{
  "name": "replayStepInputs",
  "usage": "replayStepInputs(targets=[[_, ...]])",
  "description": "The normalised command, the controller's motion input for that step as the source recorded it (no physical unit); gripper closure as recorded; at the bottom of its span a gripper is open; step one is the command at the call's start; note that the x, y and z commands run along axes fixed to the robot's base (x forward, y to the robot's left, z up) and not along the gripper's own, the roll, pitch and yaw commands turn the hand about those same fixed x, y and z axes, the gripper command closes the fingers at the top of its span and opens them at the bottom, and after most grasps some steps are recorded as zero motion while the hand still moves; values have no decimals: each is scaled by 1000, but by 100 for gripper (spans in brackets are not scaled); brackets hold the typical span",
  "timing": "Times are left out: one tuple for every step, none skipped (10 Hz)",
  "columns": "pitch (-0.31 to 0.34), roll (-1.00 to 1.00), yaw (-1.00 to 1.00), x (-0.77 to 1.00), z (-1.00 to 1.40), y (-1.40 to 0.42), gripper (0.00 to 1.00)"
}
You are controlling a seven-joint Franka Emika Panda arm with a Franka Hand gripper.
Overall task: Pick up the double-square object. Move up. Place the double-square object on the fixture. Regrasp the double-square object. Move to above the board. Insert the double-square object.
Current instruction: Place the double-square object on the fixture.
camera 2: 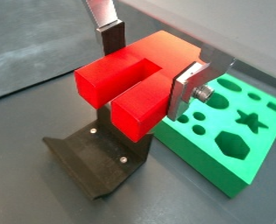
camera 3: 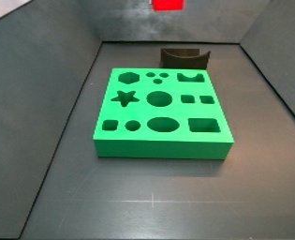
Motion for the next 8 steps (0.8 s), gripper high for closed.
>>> replayStepInputs(targets=[[294,-1000,77,912,-13,275,100],[309,-966,16,803,-7,140,100],[262,-728,-49,685,-9,102,100],[221,-557,-91,602,-10,78,100],[193,-443,-108,549,-9,71,100],[147,-263,-119,435,-3,46,100],[115,-192,-116,301,-2,41,100],[99,-168,-103,209,-2,40,100]])
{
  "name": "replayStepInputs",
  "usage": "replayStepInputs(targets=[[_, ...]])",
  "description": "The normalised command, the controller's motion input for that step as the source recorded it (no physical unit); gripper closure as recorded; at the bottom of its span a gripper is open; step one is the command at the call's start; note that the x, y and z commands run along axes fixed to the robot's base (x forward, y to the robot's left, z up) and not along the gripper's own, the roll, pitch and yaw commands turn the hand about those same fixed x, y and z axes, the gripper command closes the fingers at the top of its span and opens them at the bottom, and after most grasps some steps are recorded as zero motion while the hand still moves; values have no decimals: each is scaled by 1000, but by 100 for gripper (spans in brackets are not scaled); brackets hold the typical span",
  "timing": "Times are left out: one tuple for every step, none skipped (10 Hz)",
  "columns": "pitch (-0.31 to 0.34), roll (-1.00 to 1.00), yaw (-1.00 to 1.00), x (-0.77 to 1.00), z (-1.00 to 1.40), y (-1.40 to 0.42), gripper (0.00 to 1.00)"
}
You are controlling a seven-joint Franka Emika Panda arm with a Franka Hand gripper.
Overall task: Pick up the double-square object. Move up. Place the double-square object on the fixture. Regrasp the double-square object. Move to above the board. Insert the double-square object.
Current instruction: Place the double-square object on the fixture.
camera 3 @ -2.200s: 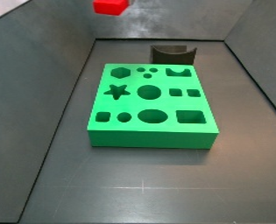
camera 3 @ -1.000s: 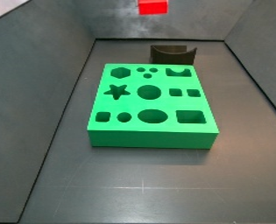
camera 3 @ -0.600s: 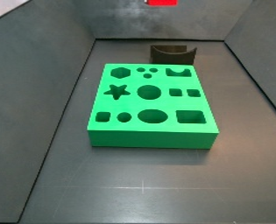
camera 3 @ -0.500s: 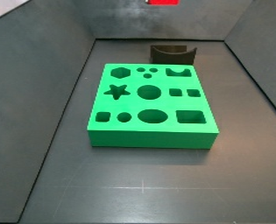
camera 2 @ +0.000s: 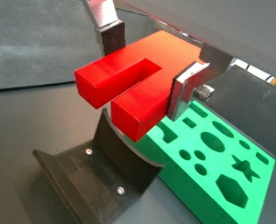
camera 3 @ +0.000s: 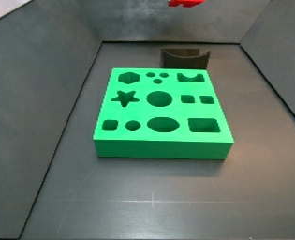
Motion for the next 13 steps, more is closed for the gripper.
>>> replayStepInputs(targets=[[-38,-1000,-98,129,-1000,63,100],[-52,-1000,-96,104,-1000,65,100],[-54,-1000,-96,111,-1000,75,100],[-23,-1000,-88,126,-1000,75,100],[-10,-1000,-85,133,-1000,81,100],[12,-975,-81,142,-1000,91,100],[26,-754,-67,155,-1000,99,100],[36,-583,-61,161,-1000,106,100],[45,-414,-63,172,-1000,110,100],[52,-272,-64,179,-1000,111,100],[50,-192,-71,162,-894,100,100],[40,-163,-79,137,-699,96,100],[33,-123,-71,112,-633,126,100]])
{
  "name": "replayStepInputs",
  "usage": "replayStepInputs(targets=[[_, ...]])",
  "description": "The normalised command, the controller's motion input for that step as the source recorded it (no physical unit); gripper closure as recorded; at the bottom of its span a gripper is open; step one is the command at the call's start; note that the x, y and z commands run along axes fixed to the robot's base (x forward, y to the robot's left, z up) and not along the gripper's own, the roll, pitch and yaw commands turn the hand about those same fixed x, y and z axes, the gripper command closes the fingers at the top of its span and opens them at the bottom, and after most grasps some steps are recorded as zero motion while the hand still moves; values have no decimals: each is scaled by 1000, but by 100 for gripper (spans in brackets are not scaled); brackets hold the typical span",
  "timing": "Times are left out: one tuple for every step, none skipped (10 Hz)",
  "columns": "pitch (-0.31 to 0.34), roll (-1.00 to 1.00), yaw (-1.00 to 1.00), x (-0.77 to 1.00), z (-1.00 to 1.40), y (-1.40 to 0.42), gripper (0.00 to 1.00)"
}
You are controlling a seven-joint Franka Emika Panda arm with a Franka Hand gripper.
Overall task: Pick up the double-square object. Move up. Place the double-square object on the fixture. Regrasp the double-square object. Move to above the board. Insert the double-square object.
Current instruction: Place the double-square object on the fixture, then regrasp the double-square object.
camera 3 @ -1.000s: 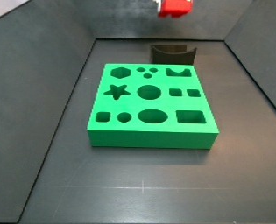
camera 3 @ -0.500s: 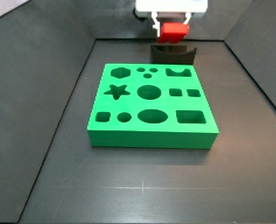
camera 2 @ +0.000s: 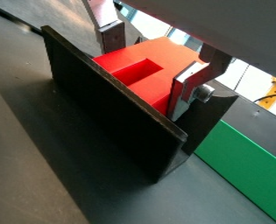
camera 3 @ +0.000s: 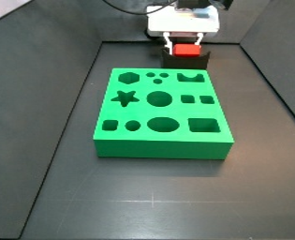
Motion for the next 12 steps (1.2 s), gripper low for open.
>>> replayStepInputs(targets=[[25,-110,-68,103,-622,133,100],[24,-106,-61,89,-626,142,100],[0,0,0,0,-167,-500,100],[0,0,0,0,0,0,0],[-71,-45,24,0,1000,0,0],[-67,-42,29,-5,1000,-1,0],[-52,-24,50,-31,1000,-1,0],[-42,-8,61,-37,1000,-2,0],[-19,1,69,-48,1000,1,0],[-7,3,67,-47,913,4,0],[21,4,63,-46,666,7,0],[47,2,50,-39,419,11,0]])
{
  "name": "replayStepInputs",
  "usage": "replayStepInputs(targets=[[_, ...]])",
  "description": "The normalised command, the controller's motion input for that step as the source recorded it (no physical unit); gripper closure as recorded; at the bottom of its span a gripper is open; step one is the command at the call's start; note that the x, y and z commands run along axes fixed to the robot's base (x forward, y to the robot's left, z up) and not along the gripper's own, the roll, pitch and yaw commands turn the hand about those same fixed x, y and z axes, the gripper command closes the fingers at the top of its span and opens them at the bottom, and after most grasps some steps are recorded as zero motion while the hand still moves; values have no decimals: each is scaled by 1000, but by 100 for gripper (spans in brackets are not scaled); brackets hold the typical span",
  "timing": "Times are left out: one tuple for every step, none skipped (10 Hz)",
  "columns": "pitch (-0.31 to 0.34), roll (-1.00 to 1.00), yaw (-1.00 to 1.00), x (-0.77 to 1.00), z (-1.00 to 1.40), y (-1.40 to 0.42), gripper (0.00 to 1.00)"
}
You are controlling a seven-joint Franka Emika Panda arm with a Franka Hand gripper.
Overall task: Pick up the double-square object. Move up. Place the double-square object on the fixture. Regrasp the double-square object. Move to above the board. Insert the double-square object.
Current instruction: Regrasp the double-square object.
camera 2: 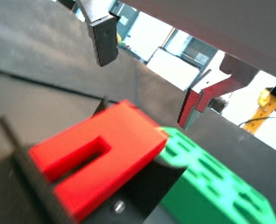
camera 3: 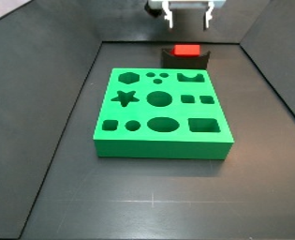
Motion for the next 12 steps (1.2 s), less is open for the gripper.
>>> replayStepInputs(targets=[[62,6,39,-33,232,12,0],[78,1000,20,-79,942,-1000,0],[78,1000,18,-71,910,-1000,0],[68,1000,18,-95,903,-1000,0],[58,1000,16,-123,742,-898,0],[55,1000,16,-97,539,-744,0],[54,1000,15,-66,316,-571,0],[52,1000,15,-25,54,-320,0],[53,1000,15,-9,25,-122,0],[53,1000,15,-18,43,-19,0],[51,1000,15,-14,27,-31,0],[46,1000,16,-19,11,-41,0]])
